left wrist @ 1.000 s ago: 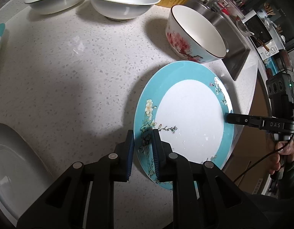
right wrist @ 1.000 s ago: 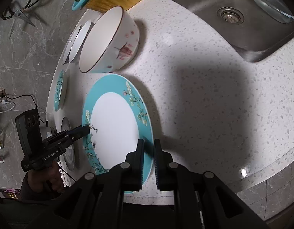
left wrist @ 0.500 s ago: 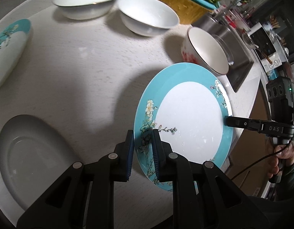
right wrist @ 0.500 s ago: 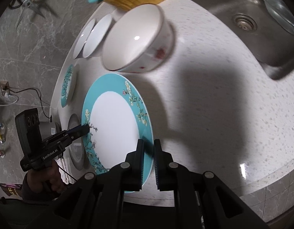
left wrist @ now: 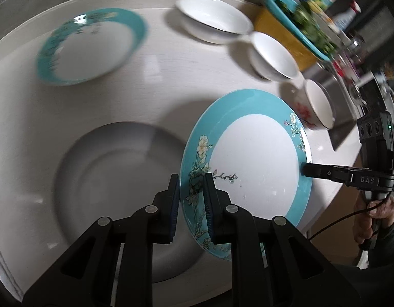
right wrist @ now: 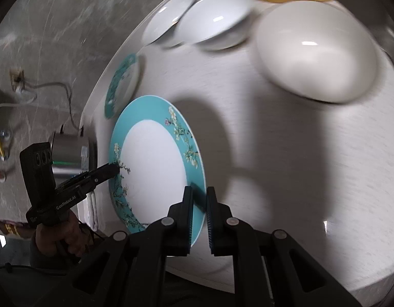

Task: Organize plates and bowls
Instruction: 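Lift the teal-rimmed plate and lower it onto the grey-rimmed plate, then open the left gripper and release the teal-rimmed plate on the stack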

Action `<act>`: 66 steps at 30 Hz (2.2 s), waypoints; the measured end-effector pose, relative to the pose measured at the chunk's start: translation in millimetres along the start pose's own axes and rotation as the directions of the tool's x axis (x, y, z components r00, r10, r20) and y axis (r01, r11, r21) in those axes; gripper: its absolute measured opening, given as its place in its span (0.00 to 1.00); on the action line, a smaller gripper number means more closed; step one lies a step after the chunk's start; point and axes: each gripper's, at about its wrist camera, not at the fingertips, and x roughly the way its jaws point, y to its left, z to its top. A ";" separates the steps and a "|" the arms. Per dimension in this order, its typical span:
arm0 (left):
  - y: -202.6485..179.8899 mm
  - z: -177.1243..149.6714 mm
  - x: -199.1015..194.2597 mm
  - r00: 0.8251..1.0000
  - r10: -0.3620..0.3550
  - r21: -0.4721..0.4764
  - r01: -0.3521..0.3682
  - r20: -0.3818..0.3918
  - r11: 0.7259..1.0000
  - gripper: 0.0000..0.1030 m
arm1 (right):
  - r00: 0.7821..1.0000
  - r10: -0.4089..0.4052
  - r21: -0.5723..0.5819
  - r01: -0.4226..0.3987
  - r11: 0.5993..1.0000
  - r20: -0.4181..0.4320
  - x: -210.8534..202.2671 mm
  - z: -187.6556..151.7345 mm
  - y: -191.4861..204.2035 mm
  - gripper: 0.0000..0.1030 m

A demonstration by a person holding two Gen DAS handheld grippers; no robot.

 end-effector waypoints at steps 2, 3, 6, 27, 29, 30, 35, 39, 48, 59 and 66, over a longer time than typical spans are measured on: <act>18.8 -3.4 -8.7 1.000 0.016 -0.026 -0.015 0.009 1.000 0.15 | 1.000 0.008 -0.027 -0.009 1.000 -0.022 14.4 4.7 16.7 0.12; 30.7 -6.2 -13.8 1.000 0.026 -0.043 -0.025 0.014 0.999 0.15 | 0.999 0.011 -0.041 -0.012 0.999 -0.033 21.4 6.8 24.4 0.12; 56.4 -13.5 -22.0 0.999 0.042 -0.080 -0.041 0.018 0.996 0.15 | 0.998 0.015 -0.077 -0.020 0.997 -0.065 42.1 10.8 45.1 0.12; 150.1 -52.4 -13.1 0.998 0.061 -0.152 -0.063 -0.018 0.986 0.16 | 0.988 -0.048 -0.143 0.027 0.989 -0.148 117.6 7.5 97.2 0.12; 150.3 -53.2 -9.7 0.998 0.060 -0.151 -0.062 -0.021 0.987 0.16 | 0.988 -0.067 -0.151 0.045 0.987 -0.142 118.4 7.0 98.7 0.12; 150.3 -53.7 -8.1 0.998 0.061 -0.149 -0.063 -0.022 0.987 0.16 | 0.987 -0.073 -0.155 0.051 0.987 -0.140 118.0 6.7 98.9 0.12; 144.0 -51.1 1.7 0.997 0.075 -0.138 -0.077 -0.019 0.987 0.17 | 0.985 -0.110 -0.171 0.087 0.981 -0.130 122.0 5.0 102.6 0.13; 140.7 -46.1 5.2 0.996 0.085 -0.128 -0.087 -0.017 0.988 0.19 | 0.984 -0.136 -0.187 0.113 0.976 -0.114 123.9 6.1 107.4 0.13; 119.1 -44.2 9.8 0.981 0.192 -0.028 -0.192 0.003 0.981 0.24 | 0.969 -0.237 -0.270 0.211 0.939 -0.067 128.0 0.4 124.5 0.16; 93.3 -48.5 21.0 0.970 0.241 0.090 -0.242 0.023 0.966 0.52 | 0.954 -0.299 -0.262 0.283 0.923 -0.022 131.5 -8.0 135.0 0.19; 95.0 -51.2 21.3 0.974 0.223 0.091 -0.226 0.044 0.970 0.53 | 0.951 -0.311 -0.247 0.301 0.921 0.000 133.2 -11.4 136.9 0.21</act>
